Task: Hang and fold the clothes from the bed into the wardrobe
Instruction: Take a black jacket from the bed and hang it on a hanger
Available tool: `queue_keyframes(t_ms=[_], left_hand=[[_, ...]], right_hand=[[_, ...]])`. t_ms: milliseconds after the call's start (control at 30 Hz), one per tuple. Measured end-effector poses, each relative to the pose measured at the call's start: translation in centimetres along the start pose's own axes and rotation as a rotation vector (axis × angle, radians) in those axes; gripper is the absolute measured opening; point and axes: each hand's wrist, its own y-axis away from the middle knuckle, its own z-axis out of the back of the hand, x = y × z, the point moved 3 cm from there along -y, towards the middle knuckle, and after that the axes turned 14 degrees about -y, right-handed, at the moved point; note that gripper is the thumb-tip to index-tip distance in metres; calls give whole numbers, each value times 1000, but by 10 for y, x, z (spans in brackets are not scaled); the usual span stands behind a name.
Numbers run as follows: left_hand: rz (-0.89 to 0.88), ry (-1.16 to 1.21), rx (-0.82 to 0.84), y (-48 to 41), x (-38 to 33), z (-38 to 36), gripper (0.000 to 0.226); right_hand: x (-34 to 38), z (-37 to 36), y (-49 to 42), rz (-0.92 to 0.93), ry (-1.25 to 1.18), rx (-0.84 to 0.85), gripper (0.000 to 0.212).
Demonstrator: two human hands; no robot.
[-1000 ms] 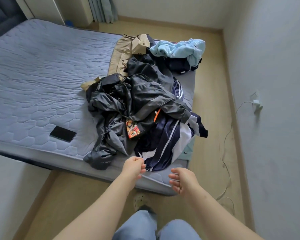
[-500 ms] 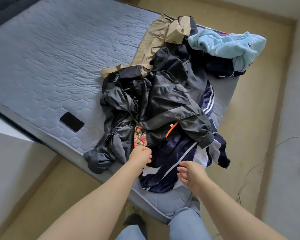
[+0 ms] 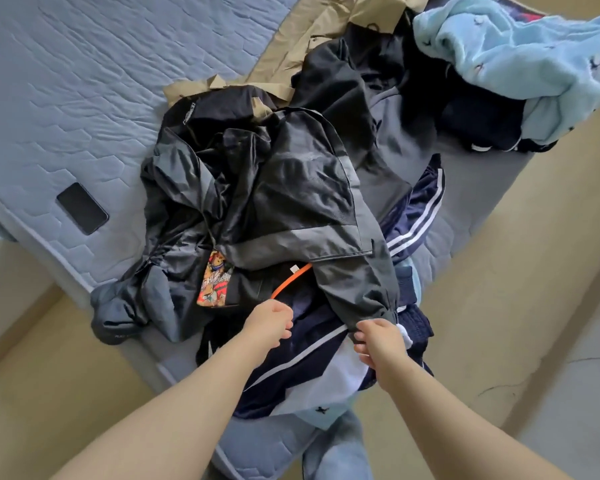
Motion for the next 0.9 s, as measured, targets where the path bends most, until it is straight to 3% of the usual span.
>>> queue_keyframes(t_ms=[67,167,233,300,367,467,567,633,700,767,833,900], left_hand=[[1,-22,14,-9,-8,-10,15],[7,15,13,-23,-21,-14,14],[43,98,-21,-32,-30,-13,15],[95,185,-66,-40,-36,-11,13],[177,282,-72,-48,-41,-12,11],[240,432,-16,-58,-55,-23,18],[242,727,114,-67,-75,-27,56],[283,924,73,-79,-86,-12,68],[276,880,-53,-85,-93,6,62],[143,766,-149,-91,-102,21,40],[55,785,-138,-79,-104,26,34],[-54,647,-151,-59,-91,28,34]], right_hand=[[12,6,-22,111,165,-31,18],[33,13,-52,321,616,-74,59],[48,10,-72,395,717,-73,73],[59,7,-90,333,660,-42,79],[62,1,-100,264,538,10,76],[66,-7,-95,331,370,165,49],[63,-8,-75,352,315,317,36],[56,-4,-61,339,329,372,38],[45,5,-52,319,365,398,34],[33,13,-49,288,405,393,26],[26,19,-45,256,439,357,26],[25,17,-36,227,443,324,25]])
